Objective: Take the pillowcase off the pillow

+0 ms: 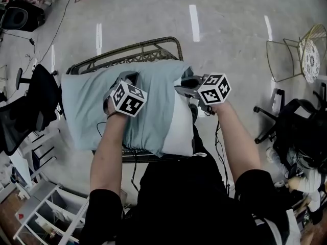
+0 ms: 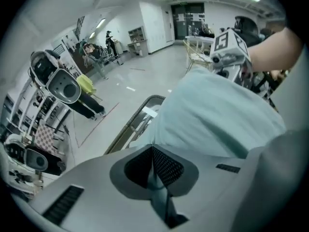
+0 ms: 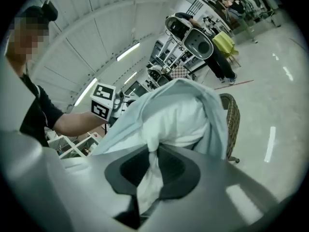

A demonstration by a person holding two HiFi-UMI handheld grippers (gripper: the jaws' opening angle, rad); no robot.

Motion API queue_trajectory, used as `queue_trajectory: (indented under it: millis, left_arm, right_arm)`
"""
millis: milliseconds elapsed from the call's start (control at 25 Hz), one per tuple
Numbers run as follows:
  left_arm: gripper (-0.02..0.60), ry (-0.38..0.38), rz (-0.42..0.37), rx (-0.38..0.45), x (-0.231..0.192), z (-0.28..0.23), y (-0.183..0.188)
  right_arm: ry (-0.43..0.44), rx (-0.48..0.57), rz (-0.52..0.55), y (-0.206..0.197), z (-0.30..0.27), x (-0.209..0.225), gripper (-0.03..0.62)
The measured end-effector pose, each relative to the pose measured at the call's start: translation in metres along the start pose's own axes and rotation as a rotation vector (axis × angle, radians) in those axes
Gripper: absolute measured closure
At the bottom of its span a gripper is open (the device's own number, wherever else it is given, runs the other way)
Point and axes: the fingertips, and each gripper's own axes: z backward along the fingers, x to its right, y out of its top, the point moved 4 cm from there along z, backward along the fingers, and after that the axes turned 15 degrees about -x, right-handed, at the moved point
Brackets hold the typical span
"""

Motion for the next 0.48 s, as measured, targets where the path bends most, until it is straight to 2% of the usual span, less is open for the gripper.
queue_trajectory:
  millis: [80,240,480]
  left_arm:
    - [0.575,0.062,-0.016,-0.014,-0.014,0.001,-0.009]
    - [0.575,0.081,0.014,-0.024,-0.035,0.014,-0.027]
    - [0.575,0.085,0.060,-0.046,-0.048,0.025,-0.068]
  right_arm:
    - [0.037,0.055,-0.011,0.000,0.015,-0.006,0.559]
    - [0.102,0.123,-0.013,-0.014,0.052,-0.022,0.566]
    - [0.054,0.155,-0.080,-0.042,0.073,-0.021,0.566]
